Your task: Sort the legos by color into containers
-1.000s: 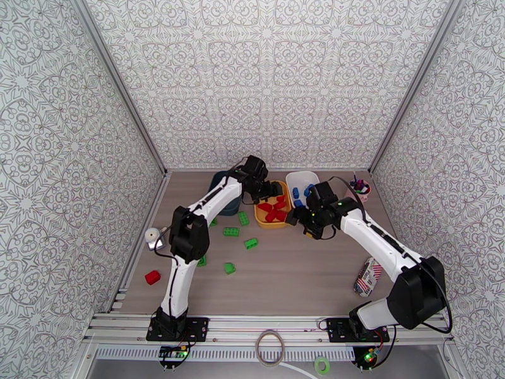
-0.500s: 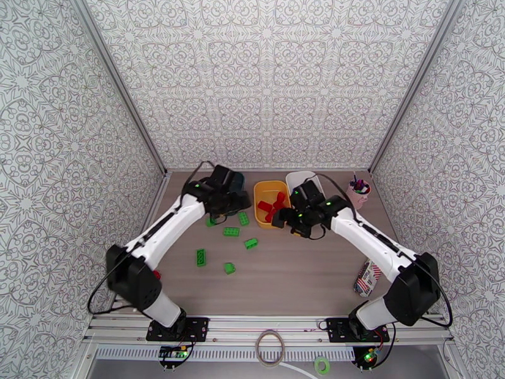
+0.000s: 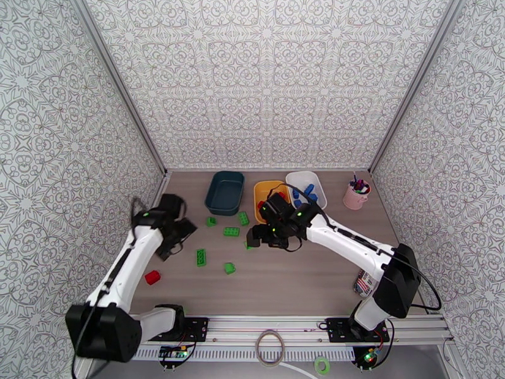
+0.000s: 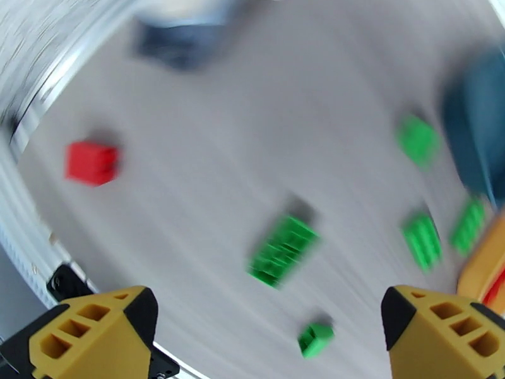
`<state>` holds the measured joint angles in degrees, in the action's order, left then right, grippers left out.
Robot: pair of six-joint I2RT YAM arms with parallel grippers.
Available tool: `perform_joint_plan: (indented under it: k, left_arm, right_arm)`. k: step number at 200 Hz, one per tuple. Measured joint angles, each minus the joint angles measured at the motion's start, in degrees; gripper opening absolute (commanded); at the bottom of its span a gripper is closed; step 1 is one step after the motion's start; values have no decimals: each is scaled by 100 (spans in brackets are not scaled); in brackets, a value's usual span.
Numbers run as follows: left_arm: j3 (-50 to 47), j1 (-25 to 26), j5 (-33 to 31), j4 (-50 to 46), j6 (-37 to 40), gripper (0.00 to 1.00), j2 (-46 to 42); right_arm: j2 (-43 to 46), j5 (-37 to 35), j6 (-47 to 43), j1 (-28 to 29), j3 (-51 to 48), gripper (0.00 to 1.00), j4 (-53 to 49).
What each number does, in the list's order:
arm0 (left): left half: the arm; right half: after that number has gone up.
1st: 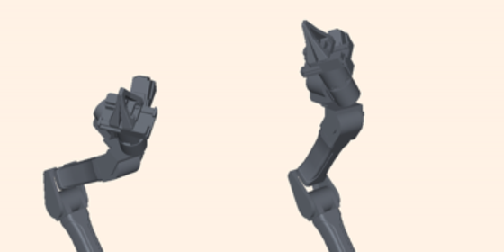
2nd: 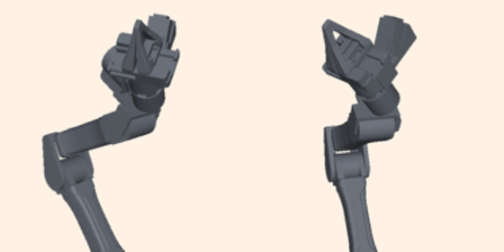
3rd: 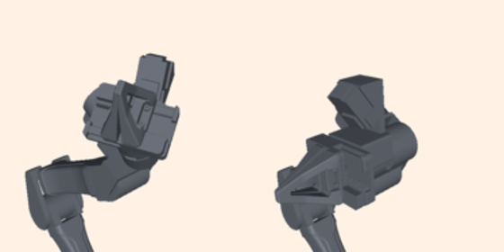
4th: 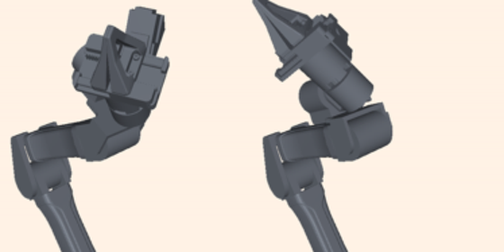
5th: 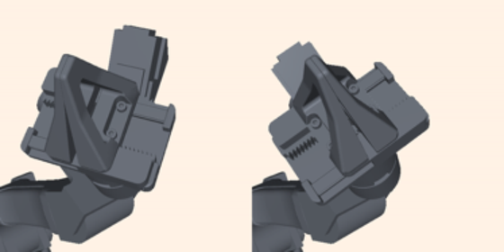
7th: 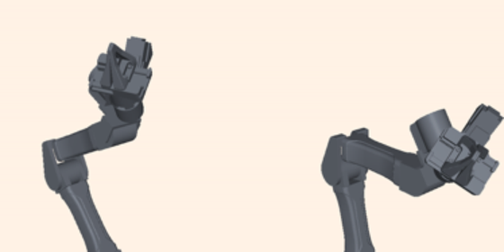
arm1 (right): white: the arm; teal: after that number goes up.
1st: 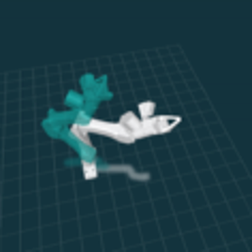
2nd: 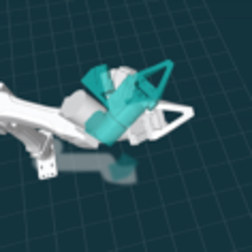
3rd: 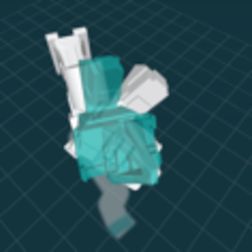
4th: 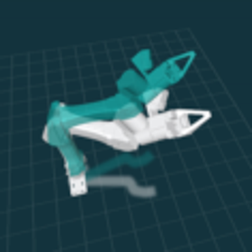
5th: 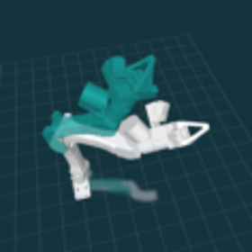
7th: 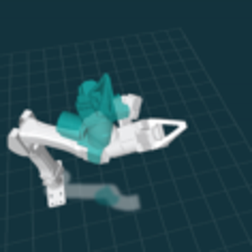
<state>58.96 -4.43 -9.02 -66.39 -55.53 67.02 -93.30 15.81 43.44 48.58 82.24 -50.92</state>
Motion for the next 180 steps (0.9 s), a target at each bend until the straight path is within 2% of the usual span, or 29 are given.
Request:
perform_joint_plan:
  k: [43, 75, 120, 180]
  left_arm:
    - [-597, -1843, 348, 63, 24, 97, -490]
    - [-1038, -2857, 691, 299, 46, 92, -498]
    - [-1318, -3436, 1060, 780, 66, 89, -116]
    - [-1659, -3517, 1353, 1526, -157, 83, 446]
  right_arm:
    - [7, -59, 0, 20, 0, 82, -94]
    - [7, -63, -39, 20, 0, 82, -179]
    - [-181, -61, -175, 17, 291, 82, -463]
    - [-409, -63, -282, 20, 629, 82, -678]
